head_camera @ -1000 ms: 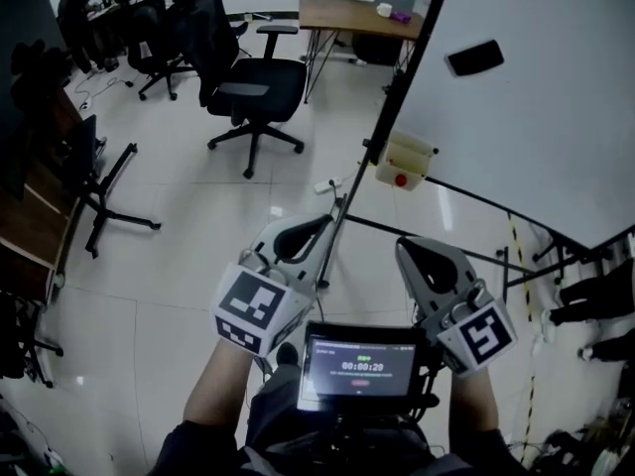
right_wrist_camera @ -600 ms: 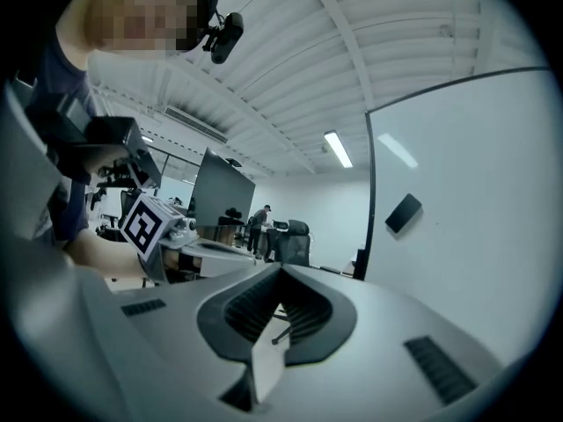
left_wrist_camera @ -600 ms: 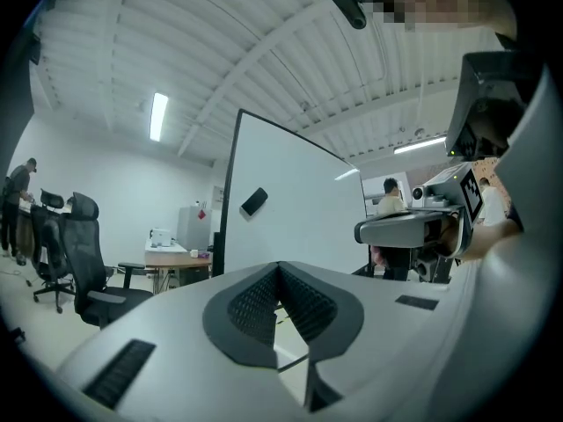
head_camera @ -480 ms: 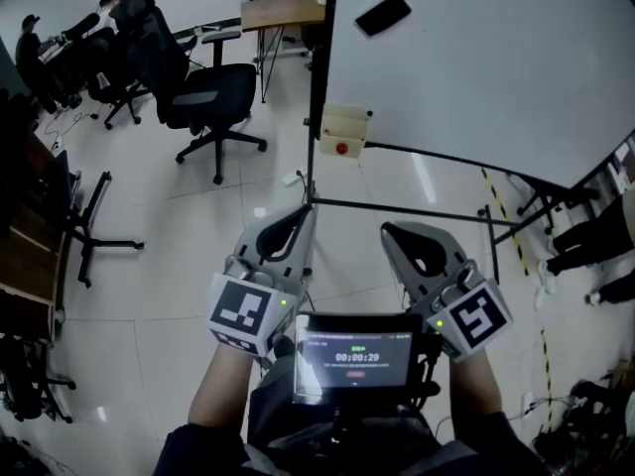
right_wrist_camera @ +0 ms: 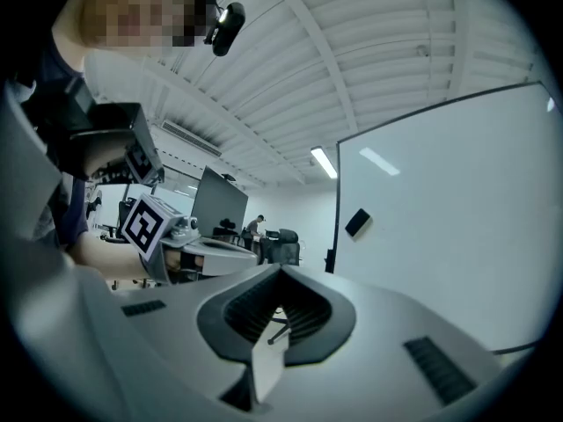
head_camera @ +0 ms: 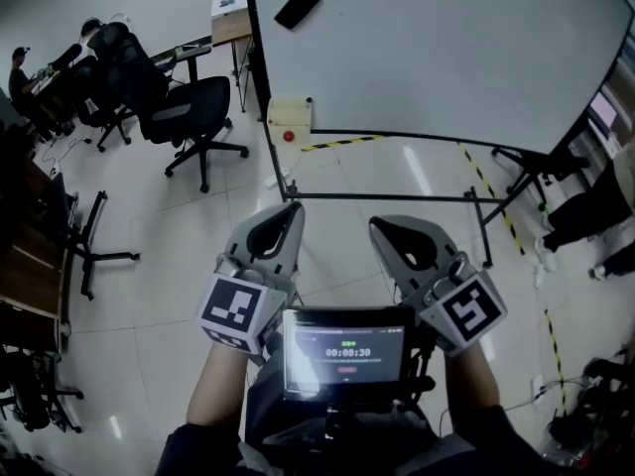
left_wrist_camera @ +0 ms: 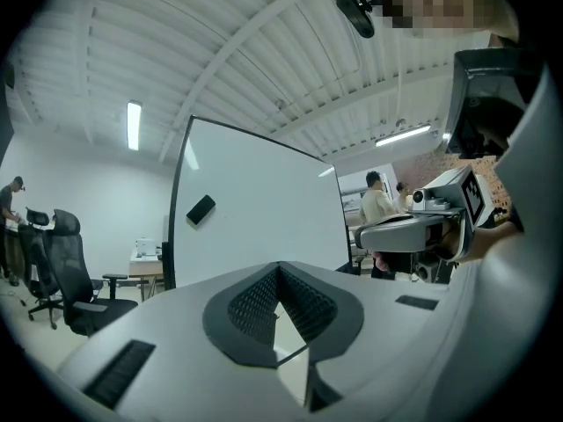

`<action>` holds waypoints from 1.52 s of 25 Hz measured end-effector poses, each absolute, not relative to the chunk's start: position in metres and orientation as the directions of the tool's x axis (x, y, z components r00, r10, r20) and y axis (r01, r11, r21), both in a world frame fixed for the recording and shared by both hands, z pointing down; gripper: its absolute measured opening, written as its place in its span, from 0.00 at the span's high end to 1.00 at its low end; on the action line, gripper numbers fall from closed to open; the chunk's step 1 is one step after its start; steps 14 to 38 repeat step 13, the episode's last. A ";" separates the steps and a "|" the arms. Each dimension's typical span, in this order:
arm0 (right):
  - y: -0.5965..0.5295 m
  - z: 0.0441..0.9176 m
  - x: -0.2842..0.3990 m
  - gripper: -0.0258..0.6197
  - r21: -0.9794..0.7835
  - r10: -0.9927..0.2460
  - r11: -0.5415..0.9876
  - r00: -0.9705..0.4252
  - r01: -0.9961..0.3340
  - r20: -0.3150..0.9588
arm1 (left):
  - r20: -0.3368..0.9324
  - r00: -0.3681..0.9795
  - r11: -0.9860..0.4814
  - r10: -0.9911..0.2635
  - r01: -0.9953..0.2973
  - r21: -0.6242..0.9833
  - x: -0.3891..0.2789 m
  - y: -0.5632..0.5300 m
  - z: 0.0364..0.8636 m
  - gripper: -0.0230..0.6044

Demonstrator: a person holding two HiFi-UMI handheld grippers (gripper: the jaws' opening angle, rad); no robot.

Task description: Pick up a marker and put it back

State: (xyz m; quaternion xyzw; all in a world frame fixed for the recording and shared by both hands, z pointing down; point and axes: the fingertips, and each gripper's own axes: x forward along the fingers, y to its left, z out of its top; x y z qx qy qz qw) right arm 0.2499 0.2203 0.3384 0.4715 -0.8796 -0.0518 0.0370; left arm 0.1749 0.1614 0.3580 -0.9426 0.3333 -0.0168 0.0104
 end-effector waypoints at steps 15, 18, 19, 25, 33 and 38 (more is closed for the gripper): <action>0.241 0.323 0.295 0.95 0.117 -0.823 0.558 -0.566 -0.821 -0.050 | 0.026 0.760 -0.758 -0.650 -0.645 -0.099 0.207 0.187 0.328 0.96; 0.241 0.323 0.295 0.95 0.117 -0.823 0.558 -0.566 -0.821 -0.050 | 0.026 0.760 -0.758 -0.650 -0.645 -0.099 0.207 0.187 0.328 0.96; 0.241 0.323 0.295 0.95 0.117 -0.823 0.558 -0.566 -0.821 -0.050 | 0.026 0.760 -0.758 -0.650 -0.645 -0.099 0.207 0.187 0.328 0.96; 0.241 0.323 0.295 0.95 0.117 -0.823 0.558 -0.566 -0.821 -0.050 | 0.026 0.760 -0.758 -0.650 -0.645 -0.099 0.207 0.187 0.328 0.96; 0.241 0.323 0.295 0.95 0.117 -0.823 0.558 -0.566 -0.821 -0.050 | 0.026 0.760 -0.758 -0.650 -0.645 -0.099 0.207 0.187 0.328 0.96; 0.241 0.323 0.295 0.95 0.117 -0.823 0.558 -0.566 -0.821 -0.050 | 0.026 0.760 -0.758 -0.650 -0.645 -0.099 0.207 0.187 0.328 0.96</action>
